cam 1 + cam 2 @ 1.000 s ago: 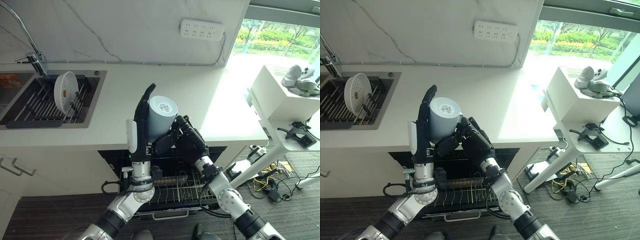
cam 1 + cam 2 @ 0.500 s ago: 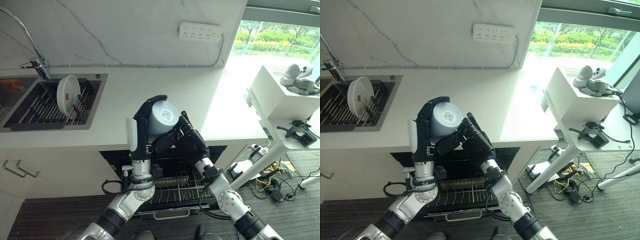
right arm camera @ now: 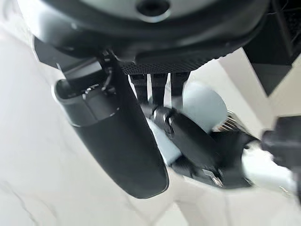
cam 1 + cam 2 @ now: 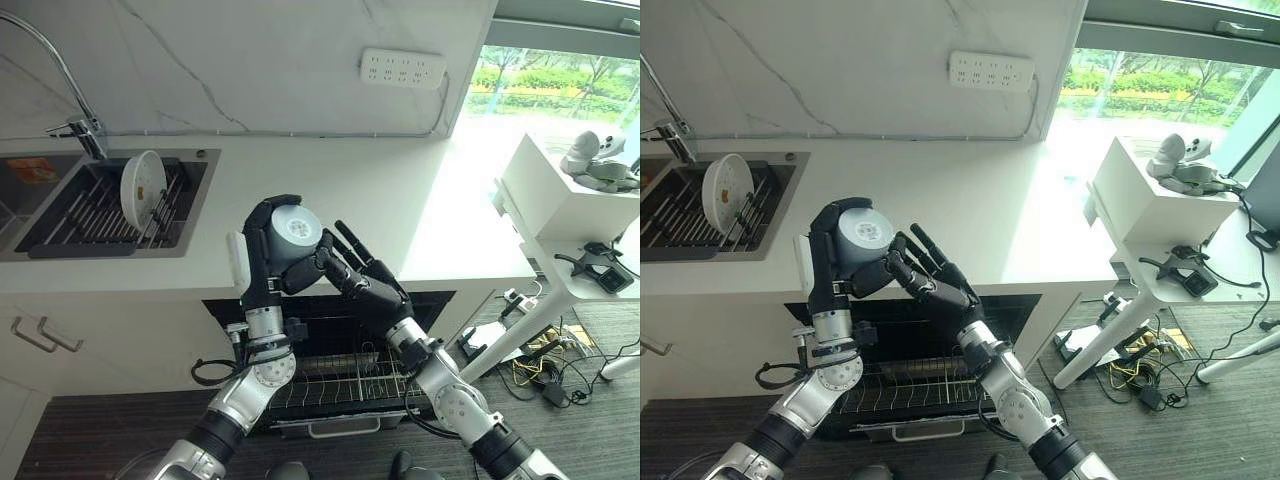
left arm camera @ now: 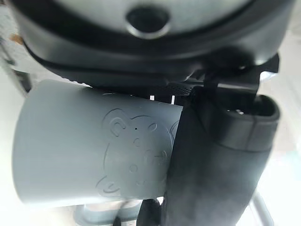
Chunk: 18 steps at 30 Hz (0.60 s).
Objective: Place the dishes in the dishwasher.
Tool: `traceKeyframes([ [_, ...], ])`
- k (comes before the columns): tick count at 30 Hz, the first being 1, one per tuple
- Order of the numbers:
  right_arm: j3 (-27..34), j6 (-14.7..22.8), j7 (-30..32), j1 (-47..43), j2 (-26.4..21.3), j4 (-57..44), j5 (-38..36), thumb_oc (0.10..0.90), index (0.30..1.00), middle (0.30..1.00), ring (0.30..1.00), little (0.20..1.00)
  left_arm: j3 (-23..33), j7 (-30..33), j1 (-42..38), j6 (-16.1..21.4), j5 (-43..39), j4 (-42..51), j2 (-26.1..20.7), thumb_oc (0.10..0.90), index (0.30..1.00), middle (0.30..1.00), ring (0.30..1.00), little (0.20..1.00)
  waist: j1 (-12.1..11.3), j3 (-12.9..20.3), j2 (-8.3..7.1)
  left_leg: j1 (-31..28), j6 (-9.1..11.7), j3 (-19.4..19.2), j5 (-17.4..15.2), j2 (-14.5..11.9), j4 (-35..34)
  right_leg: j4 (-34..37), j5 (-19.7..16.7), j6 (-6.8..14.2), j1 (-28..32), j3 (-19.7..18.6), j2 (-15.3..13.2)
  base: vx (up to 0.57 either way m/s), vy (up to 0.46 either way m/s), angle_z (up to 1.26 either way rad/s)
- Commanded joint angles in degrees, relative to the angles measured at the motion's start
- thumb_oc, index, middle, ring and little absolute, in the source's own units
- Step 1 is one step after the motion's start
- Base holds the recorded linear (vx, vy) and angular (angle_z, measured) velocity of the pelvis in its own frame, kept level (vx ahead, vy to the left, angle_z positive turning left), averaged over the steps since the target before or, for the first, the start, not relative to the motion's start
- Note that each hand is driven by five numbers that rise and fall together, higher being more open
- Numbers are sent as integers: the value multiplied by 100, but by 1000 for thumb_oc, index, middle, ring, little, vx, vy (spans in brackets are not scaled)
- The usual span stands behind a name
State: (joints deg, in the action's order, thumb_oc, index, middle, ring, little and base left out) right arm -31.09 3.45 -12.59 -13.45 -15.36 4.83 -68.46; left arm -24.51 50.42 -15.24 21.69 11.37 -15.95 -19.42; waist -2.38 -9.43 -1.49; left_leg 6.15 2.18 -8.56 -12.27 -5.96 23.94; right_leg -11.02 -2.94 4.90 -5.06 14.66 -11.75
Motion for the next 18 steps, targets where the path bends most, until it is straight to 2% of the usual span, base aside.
traceKeyframes([
  [1, -925, -258, -1280, -1393, 852, -1386, 752, 800, 900, 900, 900, 900, -1684, -1185, -948, 561, 616, 394, 431, 400, 300, 300, 300, 300, -45, 190, -90, -355, -80, 119, -326, 70, -675, -617, 1371, 469, 246, -354, -56, 0, 0, 0],
  [7, -840, -97, -1019, -1585, 741, -1385, 1175, 800, 900, 900, 900, 900, -1713, -1288, -947, 546, 677, 440, 396, 400, 300, 300, 300, 300, -59, 206, -94, -356, -73, 128, -329, 69, -675, -617, 1379, 470, 256, -349, -60, 2, -1, 1],
  [11, -685, 283, -366, -1751, 608, -1324, 1842, 800, 900, 900, 900, 900, -1738, -1300, -987, 497, 603, 424, 359, 400, 300, 300, 300, 300, -29, 199, -84, -372, -78, 126, -334, 74, -675, -617, 1374, 463, 260, -366, -61, 0, 0, 0],
  [14, -510, 516, -12, -1778, 531, -1297, 1973, 800, 900, 900, 900, 900, -1664, -1593, -914, 368, -168, 434, 370, 400, 300, 300, 300, 300, -17, 193, -63, -382, -74, 140, -330, 79, -675, -617, 1377, 462, 267, -385, -55, 5, 10, 0],
  [18, -113, 843, 457, -1664, 369, -1465, 2444, 800, 900, 900, 900, 900, -1350, -2181, -620, 423, -1627, 425, 510, 400, 300, 300, 300, 300, 24, 175, -36, -401, -76, 130, -323, 61, -675, -617, 1369, 456, 273, -382, -58, 2, 8, 0],
])
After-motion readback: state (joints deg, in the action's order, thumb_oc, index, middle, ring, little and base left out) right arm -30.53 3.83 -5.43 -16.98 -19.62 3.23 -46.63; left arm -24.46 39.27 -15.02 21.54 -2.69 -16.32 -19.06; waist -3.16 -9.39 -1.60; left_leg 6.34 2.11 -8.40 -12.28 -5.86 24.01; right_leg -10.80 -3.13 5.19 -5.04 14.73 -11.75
